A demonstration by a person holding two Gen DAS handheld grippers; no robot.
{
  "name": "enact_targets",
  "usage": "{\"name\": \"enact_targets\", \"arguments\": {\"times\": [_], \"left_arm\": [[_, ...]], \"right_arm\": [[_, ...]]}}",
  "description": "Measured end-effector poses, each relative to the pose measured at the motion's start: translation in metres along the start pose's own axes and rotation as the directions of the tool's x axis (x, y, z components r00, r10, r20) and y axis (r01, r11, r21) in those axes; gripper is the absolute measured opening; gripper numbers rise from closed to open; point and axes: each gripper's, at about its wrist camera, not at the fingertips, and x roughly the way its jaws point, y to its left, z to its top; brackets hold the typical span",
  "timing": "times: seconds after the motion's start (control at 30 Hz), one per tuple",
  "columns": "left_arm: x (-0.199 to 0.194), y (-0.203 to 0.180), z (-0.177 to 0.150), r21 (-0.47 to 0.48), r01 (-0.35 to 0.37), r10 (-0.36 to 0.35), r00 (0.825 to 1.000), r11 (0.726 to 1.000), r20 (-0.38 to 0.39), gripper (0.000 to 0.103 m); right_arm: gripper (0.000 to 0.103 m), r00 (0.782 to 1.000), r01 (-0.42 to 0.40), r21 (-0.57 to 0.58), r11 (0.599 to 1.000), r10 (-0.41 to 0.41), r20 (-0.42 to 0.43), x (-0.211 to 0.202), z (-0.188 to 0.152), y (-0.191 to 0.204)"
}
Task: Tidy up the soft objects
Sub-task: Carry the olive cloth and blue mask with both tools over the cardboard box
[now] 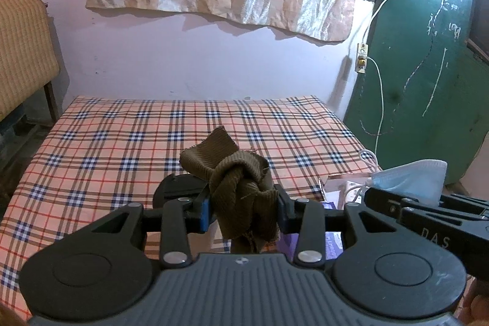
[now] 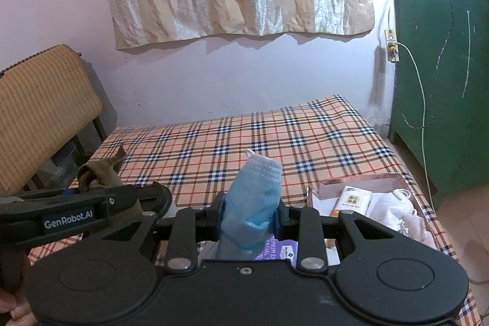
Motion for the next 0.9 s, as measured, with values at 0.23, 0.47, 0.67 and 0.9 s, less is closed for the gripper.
{"name": "enact_targets", "arguments": {"times": [0.23, 0.47, 0.67, 0.9], "left_arm": [[0.002, -0.008, -0.002, 0.011, 0.018, -0.018, 1.0, 1.0, -0.005, 0.041], [0.004, -0.019, -0.005, 0.024, 0.041, -0.041, 0.999, 0.999, -0.012, 0.041], [0.006, -0.028, -0.008, 0.036, 0.058, -0.057, 0.998, 0.998, -0.021, 0.041], [0.01, -0.037, -0.011, 0.055, 0.076, -0.074, 0.997, 0.996, -0.03, 0.041]], "right_arm": [[0.036, 1.0, 0.015, 0.007, 1.0, -0.015, -0.004, -0.004, -0.002, -0.008], [0.036, 0.999, 0.032, 0.018, 0.999, -0.032, -0.003, -0.009, -0.003, -0.016], [0.036, 0.999, 0.045, 0.033, 0.998, -0.045, -0.006, -0.012, -0.005, -0.022], [0.036, 0.998, 0.057, 0.046, 0.997, -0.057, -0.011, -0.015, -0.008, -0.031]]}}
